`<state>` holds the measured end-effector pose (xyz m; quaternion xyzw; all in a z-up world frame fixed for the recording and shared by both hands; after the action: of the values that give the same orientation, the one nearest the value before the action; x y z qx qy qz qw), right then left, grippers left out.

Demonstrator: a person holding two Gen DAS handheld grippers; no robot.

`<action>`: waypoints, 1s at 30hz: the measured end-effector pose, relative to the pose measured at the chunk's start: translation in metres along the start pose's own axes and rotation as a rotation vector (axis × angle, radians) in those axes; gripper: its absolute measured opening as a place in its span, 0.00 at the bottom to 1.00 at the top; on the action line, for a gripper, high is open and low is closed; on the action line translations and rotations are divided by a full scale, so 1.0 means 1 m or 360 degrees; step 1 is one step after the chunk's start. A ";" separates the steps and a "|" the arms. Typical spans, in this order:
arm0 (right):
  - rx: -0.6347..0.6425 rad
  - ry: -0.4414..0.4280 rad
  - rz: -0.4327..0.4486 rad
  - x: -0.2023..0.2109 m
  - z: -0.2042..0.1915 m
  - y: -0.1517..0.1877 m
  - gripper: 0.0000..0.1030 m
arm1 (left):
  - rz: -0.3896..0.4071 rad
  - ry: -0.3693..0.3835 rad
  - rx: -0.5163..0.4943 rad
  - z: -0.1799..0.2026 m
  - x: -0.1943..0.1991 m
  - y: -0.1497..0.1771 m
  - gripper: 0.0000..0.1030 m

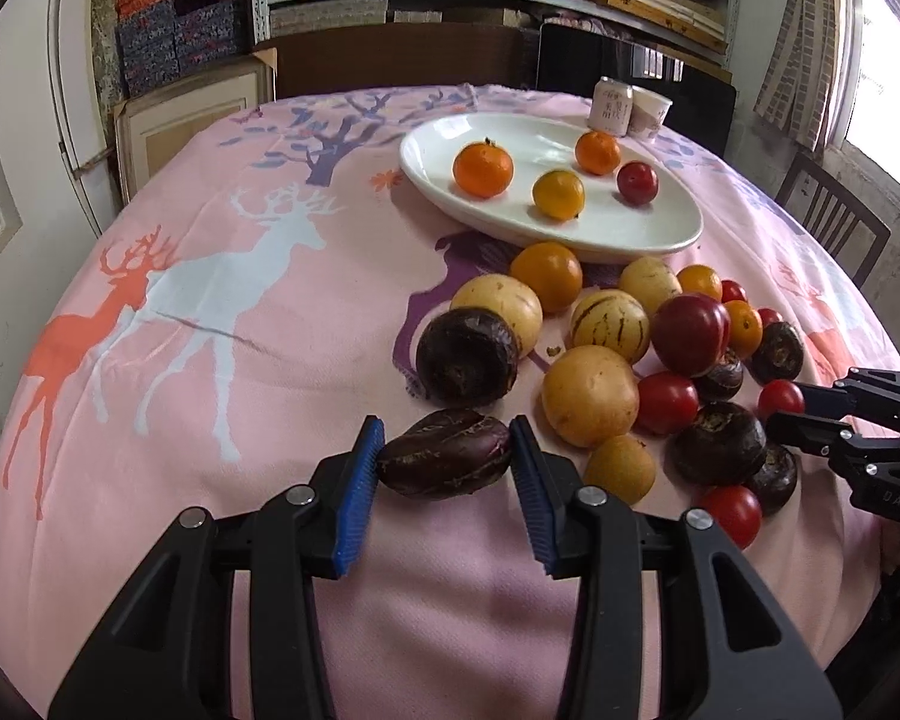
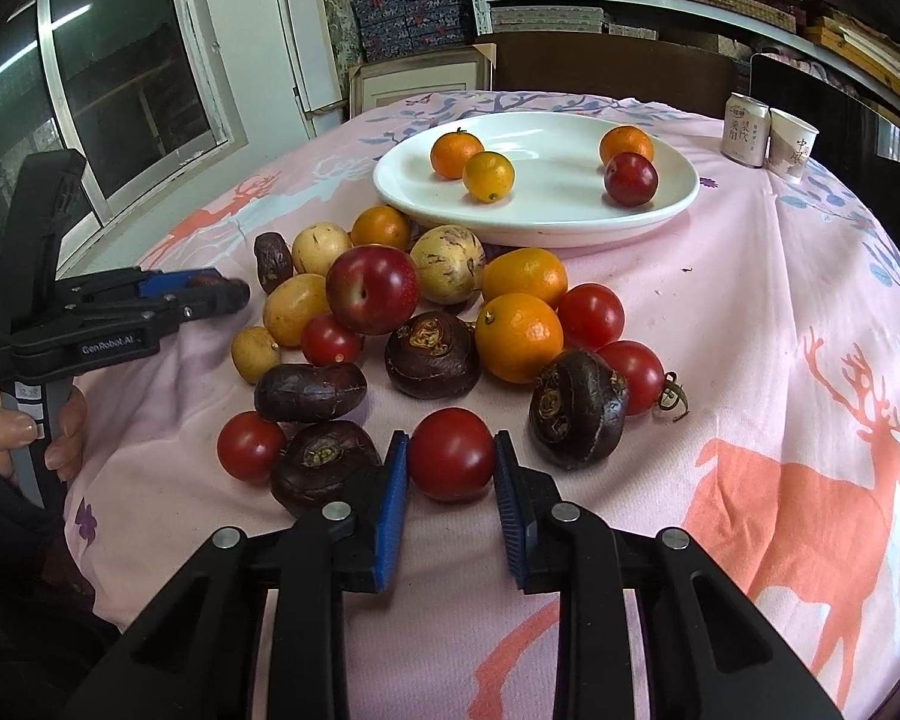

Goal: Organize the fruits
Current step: 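Grasp the dark purple fruit with the left tool while the right tool grasps a red tomato, then place the dark purple fruit on the plate with the left tool while the right tool places the tomato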

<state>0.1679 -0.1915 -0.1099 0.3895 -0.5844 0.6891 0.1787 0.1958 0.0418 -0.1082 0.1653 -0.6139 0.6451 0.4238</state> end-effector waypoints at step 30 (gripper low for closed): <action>-0.0223 -0.0021 0.0389 0.067 0.051 -0.046 0.27 | 0.0219 0.0050 -0.0089 0.029 0.042 -0.045 0.41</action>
<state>0.1740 -0.2418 -0.0289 0.3064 -0.6754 0.6606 0.1162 0.1957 0.0246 -0.0426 0.1007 -0.6349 0.6579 0.3923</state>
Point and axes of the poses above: each gripper's, at about its wrist camera, not at the fingertips, and x roughly against the way its jaws point, z to its right, y to its underside, the point moved 3 cm from there along -x, roughly the way its jaws point, and after that the axes turned 12 degrees about y, right-handed, at the moved point
